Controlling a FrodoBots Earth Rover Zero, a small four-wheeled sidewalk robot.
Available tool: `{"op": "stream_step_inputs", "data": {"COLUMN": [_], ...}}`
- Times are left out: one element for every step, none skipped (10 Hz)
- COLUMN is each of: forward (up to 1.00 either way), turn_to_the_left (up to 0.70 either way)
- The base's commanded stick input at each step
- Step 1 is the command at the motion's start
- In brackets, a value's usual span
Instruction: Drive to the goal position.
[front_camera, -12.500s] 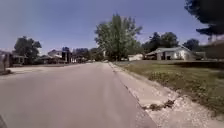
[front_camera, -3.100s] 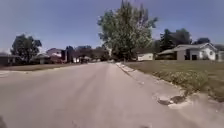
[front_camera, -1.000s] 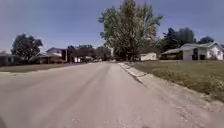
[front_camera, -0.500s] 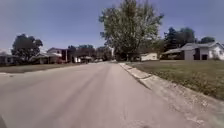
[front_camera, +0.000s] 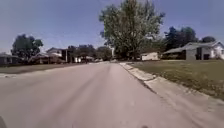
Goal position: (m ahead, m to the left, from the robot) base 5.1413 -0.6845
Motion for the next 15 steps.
{"op": "stream_step_inputs", "data": {"forward": [0.70, 0.70, 0.70, 0.70, 0.70, 0.70, 0.70, 0.70, 0.70, 0.70, 0.70, 0.70, 0.70, 0.70, 0.70], "turn_to_the_left": [0.00, 0.00, 0.00, 0.00, 0.00, 0.00, 0.00, 0.00, 0.00, 0.00, 0.00, 0.00, 0.00, 0.00, 0.00]}}
